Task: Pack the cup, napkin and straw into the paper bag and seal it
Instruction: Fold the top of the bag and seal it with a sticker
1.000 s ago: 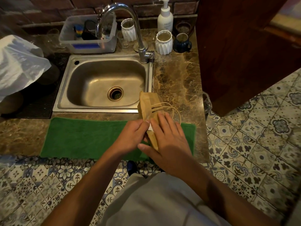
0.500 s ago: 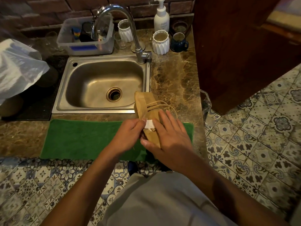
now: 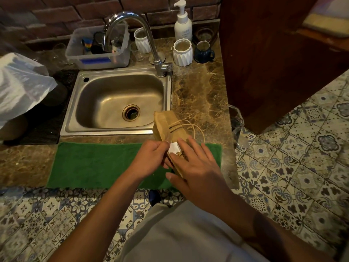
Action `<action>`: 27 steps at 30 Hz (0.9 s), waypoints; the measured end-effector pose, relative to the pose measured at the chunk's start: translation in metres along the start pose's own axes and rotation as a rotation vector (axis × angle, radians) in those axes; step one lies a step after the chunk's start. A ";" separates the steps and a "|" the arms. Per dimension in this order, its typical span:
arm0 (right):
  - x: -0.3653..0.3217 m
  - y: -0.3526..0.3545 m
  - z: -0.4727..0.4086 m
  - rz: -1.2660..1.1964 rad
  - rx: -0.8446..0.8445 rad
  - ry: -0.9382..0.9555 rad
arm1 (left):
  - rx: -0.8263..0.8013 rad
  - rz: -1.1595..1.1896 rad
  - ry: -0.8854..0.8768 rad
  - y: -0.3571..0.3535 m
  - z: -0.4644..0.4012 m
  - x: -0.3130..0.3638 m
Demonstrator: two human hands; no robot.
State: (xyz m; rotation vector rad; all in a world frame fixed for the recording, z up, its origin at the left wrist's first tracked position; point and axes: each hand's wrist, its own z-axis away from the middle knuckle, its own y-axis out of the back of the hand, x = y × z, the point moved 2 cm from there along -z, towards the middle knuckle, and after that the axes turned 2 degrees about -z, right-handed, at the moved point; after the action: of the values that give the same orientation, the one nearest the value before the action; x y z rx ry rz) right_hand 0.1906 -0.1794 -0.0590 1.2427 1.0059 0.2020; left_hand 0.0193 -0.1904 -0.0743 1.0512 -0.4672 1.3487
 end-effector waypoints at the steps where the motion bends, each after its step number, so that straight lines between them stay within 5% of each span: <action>1: 0.003 0.003 0.000 -0.034 0.066 0.007 | 0.004 0.005 0.005 0.000 0.002 0.002; 3: 0.005 0.011 -0.001 -0.047 0.121 -0.036 | 0.004 0.018 0.019 0.000 0.005 0.007; 8: 0.010 0.022 -0.011 0.061 -0.057 -0.172 | 0.017 0.016 0.007 -0.007 0.004 0.023; 20: 0.016 0.050 -0.033 0.156 0.031 -0.130 | 0.063 -0.042 -0.044 -0.011 -0.004 0.060; 27: 0.031 0.054 -0.037 0.033 0.166 -0.163 | 0.150 -0.153 -0.261 0.007 0.003 0.053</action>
State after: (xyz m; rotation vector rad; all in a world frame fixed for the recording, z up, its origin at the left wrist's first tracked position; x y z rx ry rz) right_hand 0.2024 -0.1148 -0.0285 1.4040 0.8748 0.0424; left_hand 0.0254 -0.1642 -0.0274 1.3693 -0.4721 1.1289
